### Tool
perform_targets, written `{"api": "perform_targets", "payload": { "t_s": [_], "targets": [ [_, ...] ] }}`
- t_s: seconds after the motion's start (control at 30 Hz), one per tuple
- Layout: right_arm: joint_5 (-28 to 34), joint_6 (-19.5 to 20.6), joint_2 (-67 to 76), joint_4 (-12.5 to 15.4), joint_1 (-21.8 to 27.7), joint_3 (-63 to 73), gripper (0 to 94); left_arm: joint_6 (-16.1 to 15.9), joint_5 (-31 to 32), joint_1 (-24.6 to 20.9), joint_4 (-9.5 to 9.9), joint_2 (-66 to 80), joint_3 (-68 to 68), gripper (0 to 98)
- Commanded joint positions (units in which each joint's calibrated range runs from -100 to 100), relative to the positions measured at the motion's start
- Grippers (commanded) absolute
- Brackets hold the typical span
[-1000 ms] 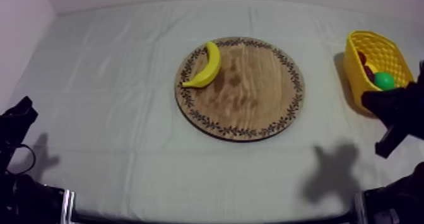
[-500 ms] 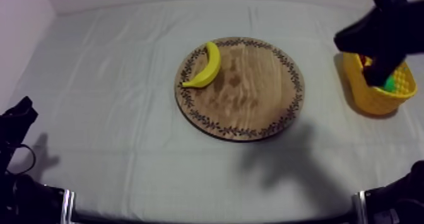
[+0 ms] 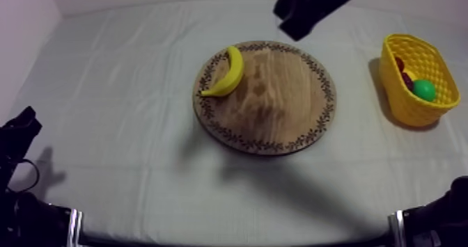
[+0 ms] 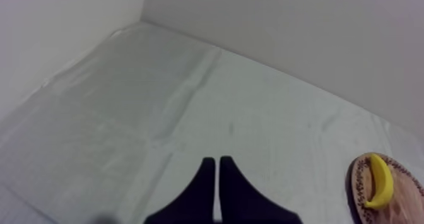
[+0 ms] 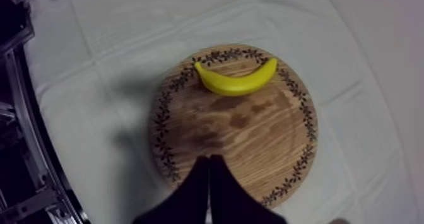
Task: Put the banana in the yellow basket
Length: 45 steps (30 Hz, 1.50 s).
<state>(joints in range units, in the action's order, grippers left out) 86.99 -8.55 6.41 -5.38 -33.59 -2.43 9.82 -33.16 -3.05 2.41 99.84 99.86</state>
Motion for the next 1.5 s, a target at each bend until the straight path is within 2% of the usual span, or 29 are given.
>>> {"api": "perform_targets", "payload": {
  "t_s": [0.0, 0.33, 0.57, 0.63, 0.8, 1.13, 1.33, 1.47],
  "targets": [
    [2.56, -0.48, -7.49, 0.19, -0.13, 7.99, 0.5, 0.02, 0.01, -0.02, 0.01, -0.02, 0.03, 0.1],
    [6.82, -1.48, -19.87, -0.44, 0.12, 20.77, 0.5, 0.02, 0.01, -0.02, 0.01, -0.02, 0.03, 0.1],
    [6.04, 1.45, -22.54, -1.44, 0.24, 21.75, 0.5, 0.02, 0.01, -0.02, 0.01, -0.02, 0.03, 0.1],
    [5.38, 3.88, -22.9, -1.51, 0.26, 21.95, 0.5, 0.02, 0.01, -0.02, 0.01, -0.02, 0.03, 0.1],
    [4.52, 12.8, -23.83, -0.97, 0.23, 23.55, 0.5, 0.02, 0.01, -0.02, 0.01, -0.02, 0.03, 0.1],
    [7.05, 26.66, -25.57, 3.69, 0.91, 27.29, 0.5, 0.02, 0.01, -0.02, 0.01, -0.02, 0.03, 0.1],
    [6.98, 33.98, -26.57, 2.87, 2.61, 30.12, 0.5, 0.02, 0.01, -0.02, 0.01, -0.02, 0.03, 0.1],
    [7.81, 37.43, -27.23, 2.67, 3.64, 32.38, 2.1, 0.02, 0.01, -0.02, 0.01, -0.02, 0.03, 0.1]
  ]
}}
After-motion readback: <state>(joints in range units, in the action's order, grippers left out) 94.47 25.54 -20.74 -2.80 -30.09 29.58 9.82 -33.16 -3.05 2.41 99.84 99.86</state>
